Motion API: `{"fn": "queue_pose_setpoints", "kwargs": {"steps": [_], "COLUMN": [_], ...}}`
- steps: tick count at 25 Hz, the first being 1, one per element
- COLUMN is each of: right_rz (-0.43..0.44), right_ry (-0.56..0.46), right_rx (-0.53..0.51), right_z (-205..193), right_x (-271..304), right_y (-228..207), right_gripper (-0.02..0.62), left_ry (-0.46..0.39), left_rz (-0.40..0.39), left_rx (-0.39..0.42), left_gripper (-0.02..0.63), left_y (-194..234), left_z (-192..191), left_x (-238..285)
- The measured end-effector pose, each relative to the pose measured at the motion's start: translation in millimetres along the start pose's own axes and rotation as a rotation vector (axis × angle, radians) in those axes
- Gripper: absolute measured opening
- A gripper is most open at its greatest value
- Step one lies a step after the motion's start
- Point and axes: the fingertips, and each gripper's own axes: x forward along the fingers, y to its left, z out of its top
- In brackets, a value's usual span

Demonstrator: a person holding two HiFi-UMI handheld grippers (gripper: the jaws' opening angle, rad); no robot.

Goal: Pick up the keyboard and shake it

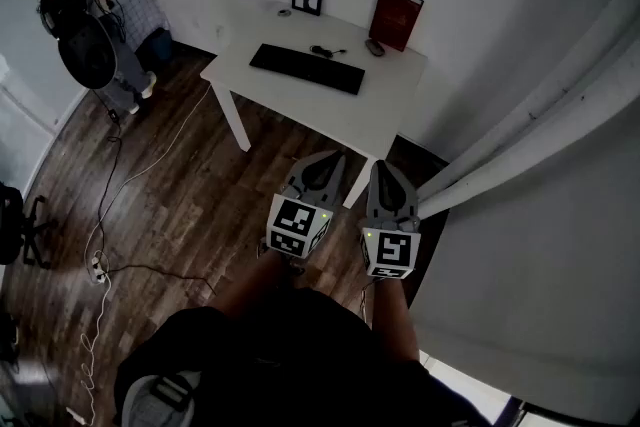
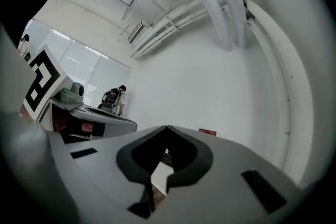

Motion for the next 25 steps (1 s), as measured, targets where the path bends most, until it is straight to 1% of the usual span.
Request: {"fn": "queue_pose_setpoints", "kwargs": {"steps": [4,8,12,17,22,25], "right_rz": [0.021,0.043,0.070,0.125,0.201,0.244], "right_ry": [0.000,-0.018,-0.025,-0.038,-0.032,-0.013], "right_rx": [-0.010,-0.007,0.000,-0.017,-0.021,-0.025], "right_z": [-5,-3,-2,2,-6,0], "right_x": [7,13,26,47,68,82], "right_y": [8,19,30,48,69,88], "right_gripper": [0.020,0.020,0.021,0.021,0.021,0.021], "left_ry": [-0.011,0.006,0.009,0.000,0.028,0.028], "left_rz": [0.025,0.063,0.100,0.151,0.167,0.175], "left_rx": [0.011,-0.003,0.001,0.009,-0.023,-0.045], "left_gripper": [0.003,0.003,0.003,0.003,0.003,0.003], "left_y": [9,21,37,62,81,98], "left_z": [-1,-10,-10,-12,-16,-17], "left_x": [-6,-15,-19,-23,-23,-23]}}
